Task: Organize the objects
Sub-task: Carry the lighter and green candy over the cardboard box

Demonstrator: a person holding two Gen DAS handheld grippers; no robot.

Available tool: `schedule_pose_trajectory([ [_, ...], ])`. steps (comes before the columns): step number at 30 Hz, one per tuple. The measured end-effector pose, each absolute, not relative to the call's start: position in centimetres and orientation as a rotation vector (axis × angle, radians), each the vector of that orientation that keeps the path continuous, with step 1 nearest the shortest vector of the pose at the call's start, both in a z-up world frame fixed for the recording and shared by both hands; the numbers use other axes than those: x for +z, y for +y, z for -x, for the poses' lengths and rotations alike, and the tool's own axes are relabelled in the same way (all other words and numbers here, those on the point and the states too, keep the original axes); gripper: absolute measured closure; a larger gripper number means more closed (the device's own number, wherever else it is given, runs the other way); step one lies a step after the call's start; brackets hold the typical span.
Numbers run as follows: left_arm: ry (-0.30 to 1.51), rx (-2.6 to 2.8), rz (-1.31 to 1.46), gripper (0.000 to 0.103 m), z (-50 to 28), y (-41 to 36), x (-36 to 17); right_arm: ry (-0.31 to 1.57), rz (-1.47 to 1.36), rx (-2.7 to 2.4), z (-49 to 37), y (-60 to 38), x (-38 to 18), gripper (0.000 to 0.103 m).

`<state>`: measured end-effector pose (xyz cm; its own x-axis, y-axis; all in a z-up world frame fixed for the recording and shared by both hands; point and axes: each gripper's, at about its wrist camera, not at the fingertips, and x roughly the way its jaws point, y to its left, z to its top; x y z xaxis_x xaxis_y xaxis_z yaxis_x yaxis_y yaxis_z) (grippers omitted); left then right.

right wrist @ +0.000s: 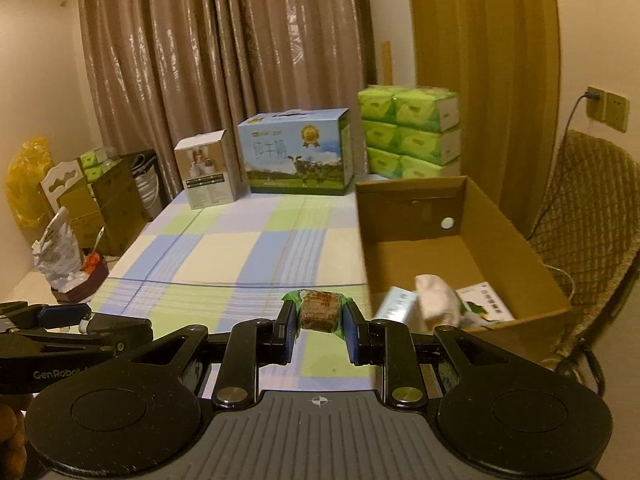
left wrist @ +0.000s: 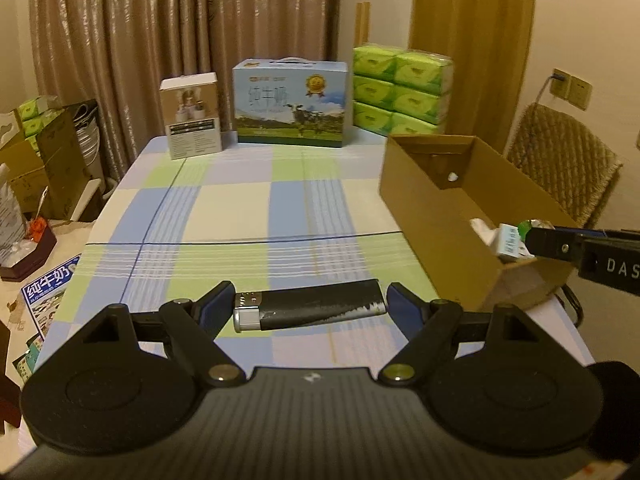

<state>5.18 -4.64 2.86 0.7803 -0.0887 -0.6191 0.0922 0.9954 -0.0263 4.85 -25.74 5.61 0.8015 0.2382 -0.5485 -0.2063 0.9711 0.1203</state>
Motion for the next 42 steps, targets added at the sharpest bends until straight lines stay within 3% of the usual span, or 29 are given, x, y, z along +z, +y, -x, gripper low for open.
schedule_pose_trajectory([
  [42,0.665,-0.349,-0.081,0.024,-8.2,-16.8,5.0,0.571,-0.157,0.032,-3.9,-37.7,6.9,0.081],
])
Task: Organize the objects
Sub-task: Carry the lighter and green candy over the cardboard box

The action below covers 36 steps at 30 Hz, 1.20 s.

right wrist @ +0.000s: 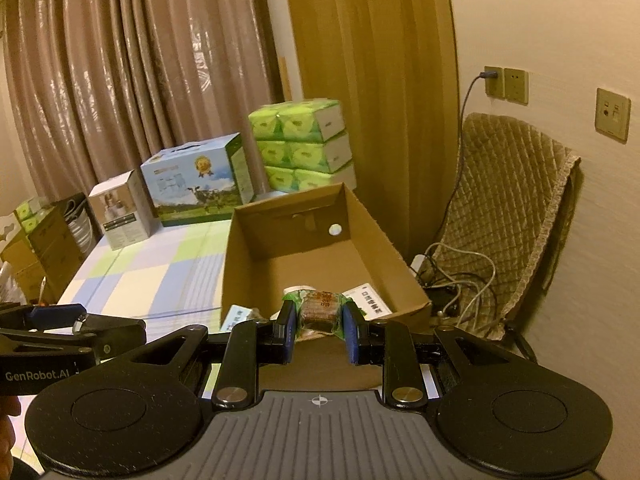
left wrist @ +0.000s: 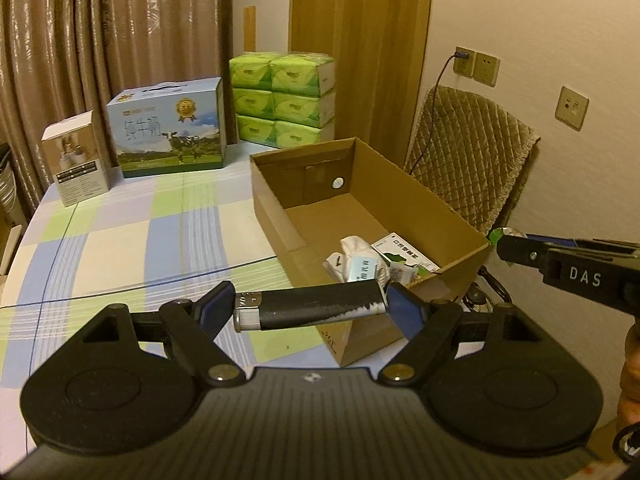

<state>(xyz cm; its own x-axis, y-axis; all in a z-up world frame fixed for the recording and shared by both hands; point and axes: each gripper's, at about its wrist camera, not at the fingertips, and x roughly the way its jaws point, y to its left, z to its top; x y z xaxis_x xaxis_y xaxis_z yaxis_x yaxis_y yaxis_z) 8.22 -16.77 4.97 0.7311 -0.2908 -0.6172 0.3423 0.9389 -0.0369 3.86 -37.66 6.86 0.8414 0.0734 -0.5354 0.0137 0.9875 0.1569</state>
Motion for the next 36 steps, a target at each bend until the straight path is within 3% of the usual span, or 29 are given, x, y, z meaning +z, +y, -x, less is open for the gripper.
schedule_pose_trajectory([
  [16,0.659,-0.429,-0.112,0.024,-15.1,-21.6,5.3,0.58,-0.14,0.031,-10.2,-41.3,6.6,0.081],
  [28,0.712,-0.507,-0.139,0.023,-22.2,-25.4,2.3,0.596,-0.156,0.0,-15.4,-43.5,5.2,0.081],
  [31,0.73,-0.495,-0.15,0.014,-23.2,-25.6,1.6,0.606,-0.164,-0.002,-16.0,-43.8,4.8,0.081],
  [36,0.722,-0.467,-0.129,0.014,-23.3,-24.1,1.4,0.621,-0.175,0.01,-16.3,-43.8,4.0,0.081],
])
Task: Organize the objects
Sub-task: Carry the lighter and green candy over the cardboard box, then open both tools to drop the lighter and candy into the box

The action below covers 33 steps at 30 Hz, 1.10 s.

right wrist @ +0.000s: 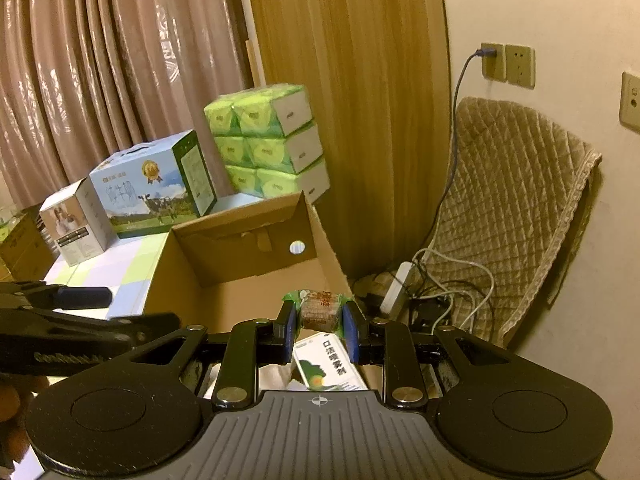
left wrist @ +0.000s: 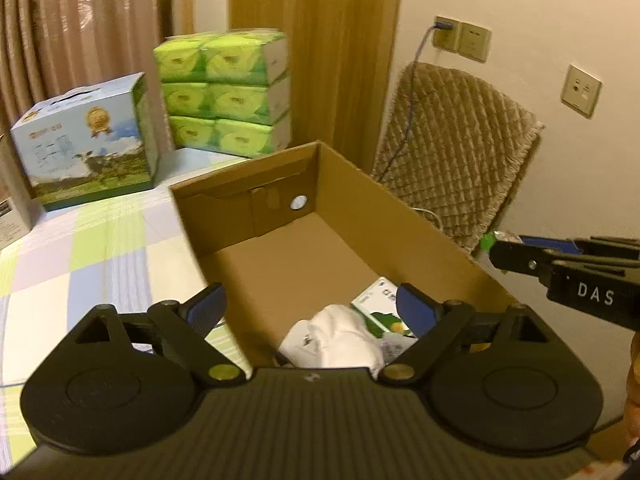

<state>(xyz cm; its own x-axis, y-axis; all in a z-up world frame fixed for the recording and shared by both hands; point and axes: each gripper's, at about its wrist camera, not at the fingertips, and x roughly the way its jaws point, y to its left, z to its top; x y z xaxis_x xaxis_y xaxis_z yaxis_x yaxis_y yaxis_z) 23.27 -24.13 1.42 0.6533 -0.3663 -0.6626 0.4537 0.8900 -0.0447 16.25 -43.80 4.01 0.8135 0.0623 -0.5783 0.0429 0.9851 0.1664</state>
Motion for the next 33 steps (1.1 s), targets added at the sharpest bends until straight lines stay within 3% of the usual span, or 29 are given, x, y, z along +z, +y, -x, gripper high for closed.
schedule_pose_trajectory([
  [11,0.73,-0.335,-0.039,0.014,-22.4,-18.6,1.6,0.631,-0.214,0.094,-17.6,-42.5,3.9,0.081],
  [13,0.731,-0.325,-0.029,0.013,-22.3,-18.0,1.6,0.622,-0.239,0.13,-18.1,-42.5,3.9,0.069],
  [14,0.732,-0.32,-0.026,0.012,-22.2,-17.7,1.6,0.616,-0.252,0.136,-18.4,-42.5,3.9,0.041],
  [15,0.733,-0.314,-0.024,0.011,-22.1,-17.5,1.6,0.612,-0.263,0.13,-18.4,-42.6,3.9,0.026],
  [28,0.741,-0.268,-0.004,0.001,-17.7,-15.5,1.7,0.602,-0.296,0.083,-14.5,-43.1,5.2,0.026],
  [33,0.754,-0.259,0.007,0.001,-15.2,-14.8,2.2,0.617,-0.283,0.102,-12.0,-42.0,5.8,0.017],
])
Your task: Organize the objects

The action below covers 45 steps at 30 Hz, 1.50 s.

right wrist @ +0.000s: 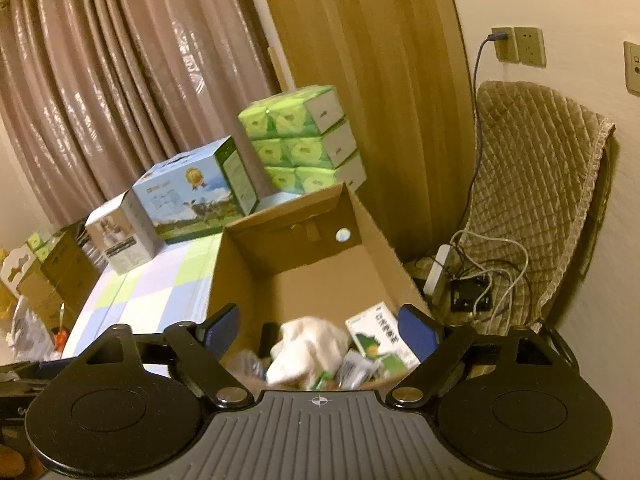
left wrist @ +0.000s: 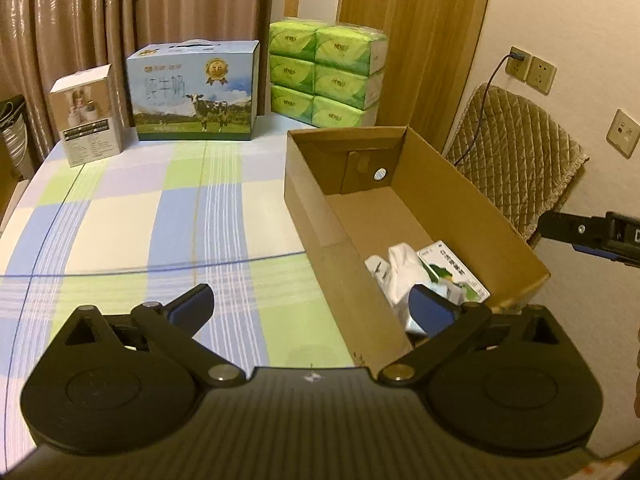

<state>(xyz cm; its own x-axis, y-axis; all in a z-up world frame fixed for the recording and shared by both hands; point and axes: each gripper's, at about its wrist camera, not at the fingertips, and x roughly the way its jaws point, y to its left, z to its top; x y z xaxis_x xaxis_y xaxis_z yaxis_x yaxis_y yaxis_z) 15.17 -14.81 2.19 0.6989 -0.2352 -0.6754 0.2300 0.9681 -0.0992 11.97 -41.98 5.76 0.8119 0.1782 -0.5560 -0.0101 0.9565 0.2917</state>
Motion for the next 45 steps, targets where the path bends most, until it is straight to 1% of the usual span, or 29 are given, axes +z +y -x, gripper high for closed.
schedule_pose_trajectory([
  [4,0.752,-0.249,0.012,0.001,-13.1,-14.2,3.0,0.629,-0.252,0.115,-10.0,-40.8,6.2,0.011],
  [6,0.748,-0.245,0.008,0.001,-12.0,-14.0,3.4,0.633,-0.238,0.118,-9.1,-40.3,6.4,0.006],
  [11,0.744,-0.229,0.015,0.001,-9.6,-13.3,4.1,0.643,-0.209,0.13,-7.0,-39.3,7.0,0.002],
  [32,0.744,-0.198,0.023,0.001,-2.6,-12.0,6.0,0.686,-0.101,0.133,-0.5,-37.7,8.1,0.002],
  [45,0.757,-0.205,0.03,0.001,-0.4,-12.1,5.9,0.706,-0.073,0.13,2.0,-37.3,8.1,0.002],
])
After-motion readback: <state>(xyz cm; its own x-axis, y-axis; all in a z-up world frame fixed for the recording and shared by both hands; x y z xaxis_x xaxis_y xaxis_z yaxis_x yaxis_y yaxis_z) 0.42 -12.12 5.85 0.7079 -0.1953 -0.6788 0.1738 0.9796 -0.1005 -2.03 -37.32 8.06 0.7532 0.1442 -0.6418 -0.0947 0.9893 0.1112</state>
